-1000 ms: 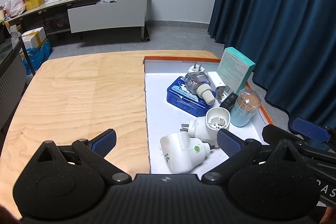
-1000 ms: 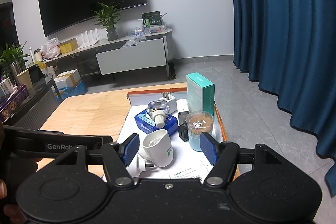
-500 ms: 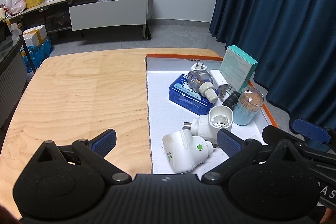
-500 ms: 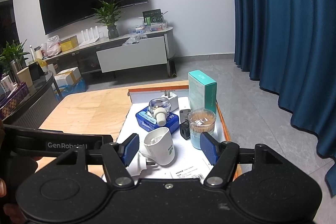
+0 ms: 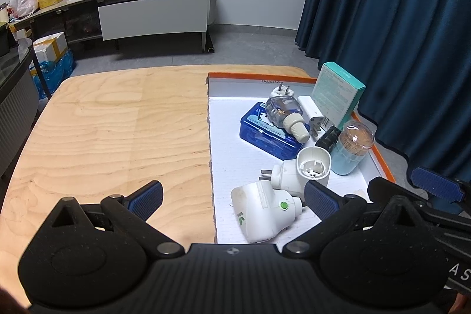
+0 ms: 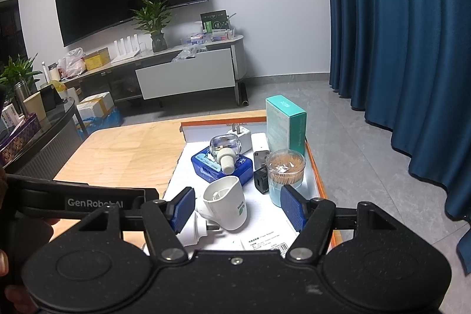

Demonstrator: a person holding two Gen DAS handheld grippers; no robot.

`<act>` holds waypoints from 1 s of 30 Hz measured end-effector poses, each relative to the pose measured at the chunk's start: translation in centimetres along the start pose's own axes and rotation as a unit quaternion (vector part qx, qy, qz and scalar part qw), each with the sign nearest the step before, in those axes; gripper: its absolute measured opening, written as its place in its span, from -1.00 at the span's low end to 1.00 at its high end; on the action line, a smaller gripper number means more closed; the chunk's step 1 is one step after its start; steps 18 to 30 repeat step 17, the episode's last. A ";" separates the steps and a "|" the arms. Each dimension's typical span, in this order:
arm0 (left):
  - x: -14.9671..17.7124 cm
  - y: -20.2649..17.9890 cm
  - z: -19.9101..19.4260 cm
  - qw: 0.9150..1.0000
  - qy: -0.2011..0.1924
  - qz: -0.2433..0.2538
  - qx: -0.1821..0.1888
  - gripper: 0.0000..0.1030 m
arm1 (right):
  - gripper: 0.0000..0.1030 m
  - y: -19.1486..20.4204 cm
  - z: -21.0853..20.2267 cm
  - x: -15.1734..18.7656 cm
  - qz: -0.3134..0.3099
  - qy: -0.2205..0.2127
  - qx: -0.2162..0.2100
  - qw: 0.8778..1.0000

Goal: Organize rigid objects

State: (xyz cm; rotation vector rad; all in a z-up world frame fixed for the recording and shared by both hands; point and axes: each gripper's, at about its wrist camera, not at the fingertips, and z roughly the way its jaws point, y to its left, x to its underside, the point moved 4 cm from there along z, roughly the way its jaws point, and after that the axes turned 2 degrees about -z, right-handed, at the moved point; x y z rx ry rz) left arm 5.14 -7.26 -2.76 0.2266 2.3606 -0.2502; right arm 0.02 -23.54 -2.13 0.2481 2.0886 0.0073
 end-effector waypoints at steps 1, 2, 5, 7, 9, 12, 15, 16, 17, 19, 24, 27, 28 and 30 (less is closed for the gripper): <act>0.0 0.0 0.0 1.000 -0.003 0.001 0.001 1.00 | 0.51 -0.1 0.0 0.0 0.000 0.000 -0.001 1.000; 0.0 0.1 -0.1 1.000 -0.006 0.002 0.001 1.00 | 0.51 -0.2 0.0 0.0 0.001 0.000 -0.001 1.000; -0.1 0.0 -0.2 1.000 -0.011 0.001 0.001 1.00 | 0.51 -0.2 0.0 0.1 0.001 0.001 -0.001 1.000; -0.1 0.1 -0.1 1.000 -0.011 -0.003 0.002 1.00 | 0.51 -0.1 0.0 0.1 -0.001 0.002 -0.001 1.000; -0.1 0.1 0.0 1.000 -0.009 -0.005 -0.002 1.00 | 0.51 -0.1 0.0 0.2 -0.001 0.003 -0.001 1.000; -0.1 0.1 0.2 1.000 -0.001 -0.001 0.014 1.00 | 0.51 0.0 0.0 0.2 0.000 0.003 -0.001 1.000; -0.1 0.1 0.3 1.000 -0.001 0.002 0.009 1.00 | 0.51 0.1 0.1 0.2 0.000 0.004 0.001 1.000; -0.1 0.1 0.2 1.000 -0.002 0.004 0.008 1.00 | 0.51 0.1 0.1 0.2 0.000 0.004 0.000 1.000; -0.1 0.0 0.2 1.000 -0.001 0.004 0.010 1.00 | 0.51 0.2 0.1 0.3 0.000 0.004 -0.001 1.000; -0.1 0.0 0.2 1.000 -0.001 0.004 0.010 1.00 | 0.51 0.2 0.1 0.3 0.000 0.004 -0.001 1.000; -0.1 0.0 0.2 1.000 -0.001 0.004 0.010 1.00 | 0.51 0.2 0.1 0.3 0.000 0.004 -0.001 1.000; -0.1 0.0 0.2 1.000 -0.001 0.004 0.010 1.00 | 0.51 0.2 0.1 0.3 0.000 0.004 -0.001 1.000; -0.1 0.0 0.2 1.000 -0.001 0.004 0.010 1.00 | 0.51 0.2 0.1 0.3 0.000 0.004 -0.001 1.000; -0.1 0.0 0.2 1.000 -0.001 0.004 0.010 1.00 | 0.51 0.2 0.1 0.3 0.000 0.004 -0.001 1.000</act>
